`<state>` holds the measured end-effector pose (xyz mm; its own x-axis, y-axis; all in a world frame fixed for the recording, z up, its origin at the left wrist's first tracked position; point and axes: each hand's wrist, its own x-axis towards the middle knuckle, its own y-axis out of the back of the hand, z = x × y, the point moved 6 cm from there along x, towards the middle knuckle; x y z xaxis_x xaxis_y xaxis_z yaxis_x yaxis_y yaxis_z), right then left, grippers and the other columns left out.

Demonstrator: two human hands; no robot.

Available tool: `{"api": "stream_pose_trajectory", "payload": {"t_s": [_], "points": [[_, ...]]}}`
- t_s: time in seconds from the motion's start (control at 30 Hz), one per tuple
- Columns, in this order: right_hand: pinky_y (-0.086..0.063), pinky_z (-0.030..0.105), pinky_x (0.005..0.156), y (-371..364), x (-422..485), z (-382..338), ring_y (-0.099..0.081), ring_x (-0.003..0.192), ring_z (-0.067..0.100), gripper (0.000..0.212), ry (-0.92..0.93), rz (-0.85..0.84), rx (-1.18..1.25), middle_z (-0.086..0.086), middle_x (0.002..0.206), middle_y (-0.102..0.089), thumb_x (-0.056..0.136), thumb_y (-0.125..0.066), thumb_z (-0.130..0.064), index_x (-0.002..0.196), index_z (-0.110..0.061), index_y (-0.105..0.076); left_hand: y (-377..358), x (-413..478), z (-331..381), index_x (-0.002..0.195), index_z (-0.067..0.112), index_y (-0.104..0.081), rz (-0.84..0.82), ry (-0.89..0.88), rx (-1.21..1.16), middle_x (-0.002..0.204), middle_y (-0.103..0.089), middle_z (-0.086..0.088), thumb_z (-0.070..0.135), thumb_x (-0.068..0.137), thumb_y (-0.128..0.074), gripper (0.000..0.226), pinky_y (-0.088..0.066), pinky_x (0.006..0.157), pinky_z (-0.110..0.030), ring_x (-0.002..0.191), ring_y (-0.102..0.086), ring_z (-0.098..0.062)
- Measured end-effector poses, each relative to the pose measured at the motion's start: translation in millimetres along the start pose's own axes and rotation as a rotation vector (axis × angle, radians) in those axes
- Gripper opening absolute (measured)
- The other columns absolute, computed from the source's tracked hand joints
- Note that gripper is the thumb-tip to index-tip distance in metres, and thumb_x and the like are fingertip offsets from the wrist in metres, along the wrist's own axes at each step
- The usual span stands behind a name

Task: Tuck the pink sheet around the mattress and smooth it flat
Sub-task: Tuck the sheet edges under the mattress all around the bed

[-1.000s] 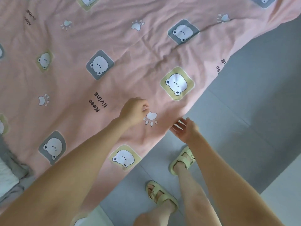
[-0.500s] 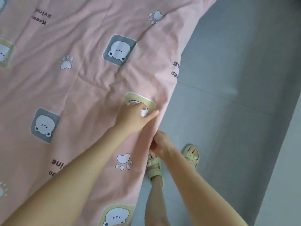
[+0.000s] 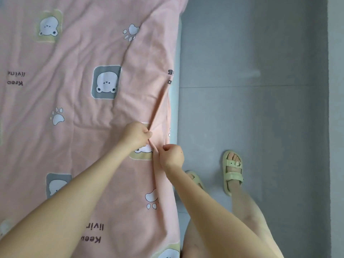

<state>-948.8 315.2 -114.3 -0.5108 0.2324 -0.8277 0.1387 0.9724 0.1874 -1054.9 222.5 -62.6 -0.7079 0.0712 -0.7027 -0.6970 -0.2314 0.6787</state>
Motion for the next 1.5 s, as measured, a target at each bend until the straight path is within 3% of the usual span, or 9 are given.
{"api": "stream_pose_trajectory", "payload": {"t_s": [0.33, 0.5, 0.67, 0.87, 0.97, 1.03, 1.27, 1.43, 1.5], "points": [[-0.039, 0.035, 0.058, 133.4, -25.1, 3.5, -0.055, 0.068, 0.036, 0.026, 0.112, 0.356, -0.194, 0.015, 0.064, -0.063, 0.083, -0.059, -0.02, 0.071, 0.003, -0.061, -7.9, 3.8, 24.1, 0.1, 0.018, -0.058, -0.082, -0.103, -0.015, 0.091, -0.061, 0.004, 0.038, 0.086, -0.062, 0.025, -0.041, 0.066, -0.026, 0.083, -0.057, -0.015], [-0.018, 0.024, 0.041, 128.1, -77.4, -33.0, -0.034, 0.045, 0.028, 0.031, 0.522, 0.51, -0.442, -0.003, 0.046, -0.036, 0.075, -0.058, -0.009, 0.053, -0.013, -0.037, -2.5, 13.3, 20.0, 0.101, 0.022, -0.052, -0.01, -0.124, 0.201, 0.113, -0.059, -0.004, 0.039, 0.085, -0.06, 0.025, -0.045, 0.081, -0.033, 0.101, -0.056, -0.027], [-0.032, 0.027, 0.062, 111.5, -14.3, -20.2, -0.052, 0.081, 0.03, 0.026, 0.215, 0.064, -0.873, 0.005, 0.086, -0.055, 0.095, -0.048, -0.035, 0.077, -0.016, -0.05, 1.1, 19.8, 14.9, 0.093, 0.024, -0.057, -0.106, -0.067, 0.084, 0.108, -0.062, 0.003, 0.031, 0.087, -0.057, 0.01, -0.048, 0.086, -0.034, 0.101, -0.058, -0.02], [-0.028, 0.028, 0.056, 128.4, 51.4, -52.4, -0.036, 0.071, 0.024, 0.042, 0.153, 0.133, -0.436, -0.007, 0.061, -0.031, 0.093, -0.047, -0.036, 0.059, -0.024, -0.025, 48.1, 31.0, 43.4, 0.094, 0.01, -0.065, 0.21, -0.122, 0.01, 0.091, -0.062, -0.004, 0.012, 0.087, -0.056, 0.011, -0.041, 0.072, -0.026, 0.087, -0.059, -0.025], [-0.047, 0.029, 0.079, 126.7, 80.1, -77.3, -0.057, 0.096, 0.021, 0.027, 0.093, 0.045, -0.25, -0.003, 0.101, -0.061, 0.093, -0.045, -0.044, 0.106, -0.023, -0.058, 81.7, 47.0, 62.6, 0.102, 0.009, -0.066, 0.36, -0.189, 0.049, 0.103, -0.063, -0.013, 0.011, 0.086, -0.056, 0.019, -0.045, 0.084, -0.033, 0.097, -0.06, -0.032], [-0.04, 0.034, 0.103, 125.8, 99.8, -98.4, -0.047, 0.126, 0.025, 0.062, 0.048, 0.004, -0.131, 0.006, 0.138, -0.05, 0.093, -0.047, -0.048, 0.142, -0.01, -0.036, 100.0, 61.7, 78.8, 0.108, 0.009, -0.065, 0.411, -0.194, 0.07, 0.112, -0.06, -0.016, 0.011, 0.087, -0.054, 0.023, -0.043, 0.088, -0.034, 0.103, -0.057, -0.035], [-0.026, 0.033, 0.109, 124.8, 172.3, -185.5, -0.027, 0.141, 0.024, 0.076, 0.003, -0.122, 0.235, 0.008, 0.155, -0.024, 0.095, -0.046, -0.046, 0.15, -0.006, -0.012, 143.3, 129.9, 132.8, 0.124, 0.004, -0.054, 0.471, -0.134, 0.109, 0.128, -0.053, -0.021, 0.011, 0.089, -0.052, 0.036, -0.034, 0.096, -0.037, 0.118, -0.048, -0.037], [-0.041, 0.027, 0.068, 121.5, 218.5, -239.0, -0.054, 0.09, 0.023, 0.022, 0.04, -0.222, 0.063, 0.004, 0.097, -0.059, 0.093, -0.054, -0.026, 0.092, -0.006, -0.06, 172.3, 186.1, 152.2, 0.136, 0.009, -0.045, 0.481, -0.094, 0.056, 0.138, -0.048, -0.017, 0.009, 0.088, -0.052, 0.049, -0.033, 0.102, -0.038, 0.125, -0.044, -0.036], [-0.026, 0.028, 0.05, 138.9, 222.0, -252.8, -0.036, 0.06, 0.02, 0.037, 0.136, -0.104, -0.138, -0.001, 0.059, -0.039, 0.088, -0.054, -0.017, 0.056, -0.016, -0.036, 178.9, 203.0, 154.9, 0.138, 0.011, -0.042, 0.442, -0.077, 0.032, 0.142, -0.045, -0.013, 0.011, 0.089, -0.052, 0.051, -0.035, 0.104, -0.038, 0.128, -0.043, -0.033]]}}
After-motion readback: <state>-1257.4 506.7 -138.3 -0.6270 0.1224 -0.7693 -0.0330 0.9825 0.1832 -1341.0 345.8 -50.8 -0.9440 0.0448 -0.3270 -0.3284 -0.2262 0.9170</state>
